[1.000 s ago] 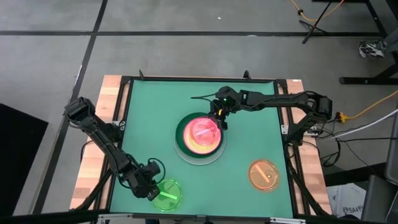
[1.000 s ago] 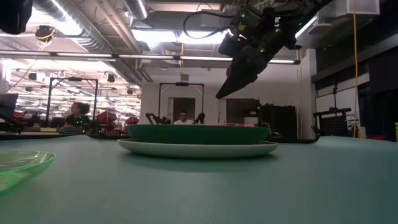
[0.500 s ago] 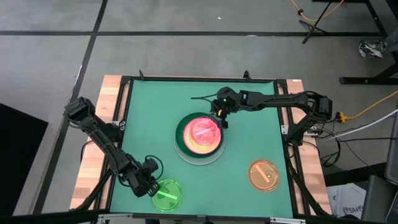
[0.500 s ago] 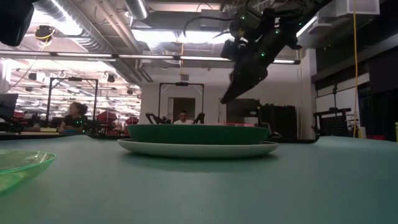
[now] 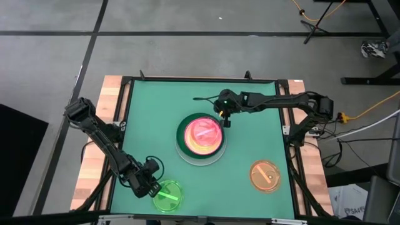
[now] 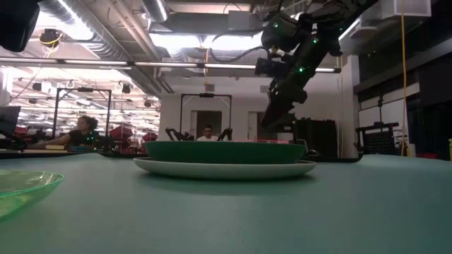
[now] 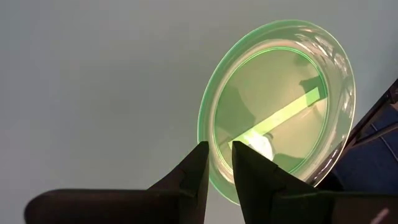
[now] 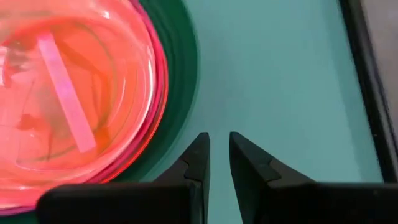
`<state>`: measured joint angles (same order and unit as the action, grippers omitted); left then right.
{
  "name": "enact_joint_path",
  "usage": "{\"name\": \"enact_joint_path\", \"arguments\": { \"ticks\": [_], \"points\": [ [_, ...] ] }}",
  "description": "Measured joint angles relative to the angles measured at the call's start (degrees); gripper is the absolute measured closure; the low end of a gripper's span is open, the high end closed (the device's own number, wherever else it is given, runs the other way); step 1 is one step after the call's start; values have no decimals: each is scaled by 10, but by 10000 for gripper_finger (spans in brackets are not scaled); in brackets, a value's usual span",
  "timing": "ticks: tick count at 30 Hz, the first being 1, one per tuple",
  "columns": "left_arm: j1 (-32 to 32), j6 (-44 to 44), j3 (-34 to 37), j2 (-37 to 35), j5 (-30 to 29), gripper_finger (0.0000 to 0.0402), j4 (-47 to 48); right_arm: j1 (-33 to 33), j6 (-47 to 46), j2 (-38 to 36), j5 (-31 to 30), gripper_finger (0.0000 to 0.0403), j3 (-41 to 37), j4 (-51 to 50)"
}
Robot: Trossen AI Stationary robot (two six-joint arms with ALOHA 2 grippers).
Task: Stack plastic plates
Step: Stack the light pink plate on top of the light green plate, then stack the light green plate on top of the light pink plate
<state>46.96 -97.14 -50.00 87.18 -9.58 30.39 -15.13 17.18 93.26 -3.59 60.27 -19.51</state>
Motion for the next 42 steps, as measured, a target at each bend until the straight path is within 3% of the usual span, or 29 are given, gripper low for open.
{"name": "enact_joint_path", "arguments": {
  "ticks": [11,25,42],
  "points": [
    [0,1,0,0,0,337,-1,40,0,60,-15,352,0,5],
    [0,1,0,0,0,337,-1,96,-4,61,1,352,0,28],
    [0,-45,0,0,0,337,-5,95,-3,59,16,352,4,26]
  ]
}}
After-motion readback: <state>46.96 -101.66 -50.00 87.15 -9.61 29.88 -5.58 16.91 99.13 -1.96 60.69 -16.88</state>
